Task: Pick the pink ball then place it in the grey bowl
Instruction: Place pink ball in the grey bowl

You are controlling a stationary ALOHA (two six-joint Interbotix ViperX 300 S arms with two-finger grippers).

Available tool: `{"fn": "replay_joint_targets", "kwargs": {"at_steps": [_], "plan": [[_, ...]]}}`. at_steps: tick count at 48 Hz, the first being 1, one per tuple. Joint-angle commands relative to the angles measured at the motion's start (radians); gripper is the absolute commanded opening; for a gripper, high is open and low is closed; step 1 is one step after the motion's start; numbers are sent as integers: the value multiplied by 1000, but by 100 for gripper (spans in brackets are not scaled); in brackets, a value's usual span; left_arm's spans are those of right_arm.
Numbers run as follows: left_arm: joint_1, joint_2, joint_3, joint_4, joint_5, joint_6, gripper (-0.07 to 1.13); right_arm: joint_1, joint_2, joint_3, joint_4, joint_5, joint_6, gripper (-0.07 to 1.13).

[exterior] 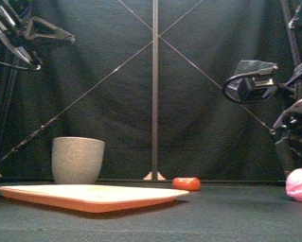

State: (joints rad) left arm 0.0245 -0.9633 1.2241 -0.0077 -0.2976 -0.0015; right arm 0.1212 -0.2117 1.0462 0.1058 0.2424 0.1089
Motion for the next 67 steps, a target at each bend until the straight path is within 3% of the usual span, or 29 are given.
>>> {"fn": "replay_joint_targets", "kwargs": {"at_steps": [1,10,23,33,40,55,67], "plan": [[6,6,-12,-5,-11,-2,3,0,-9,-29,-2,-8,-2,59],[11,6,-14,-6,-17,0,3,-23,-9,-121,-58,-110,-15,58],[15,6,-12,-5,-43,3,3,-244,67,-316,-272,-492,-8,58],[15,6,-11,-6,-41,3,3,-357,253,-503,-276,-652,0,58],[17,6,-5,-5,-44,3,3,-387,394,-670,-232,-667,-2,58],[21,6,8,-6,-43,3,3,-420,626,-968,-230,-601,-3,59],[21,6,9,-2,-41,6,3,-434,693,-1066,-219,-495,0,74]]}}
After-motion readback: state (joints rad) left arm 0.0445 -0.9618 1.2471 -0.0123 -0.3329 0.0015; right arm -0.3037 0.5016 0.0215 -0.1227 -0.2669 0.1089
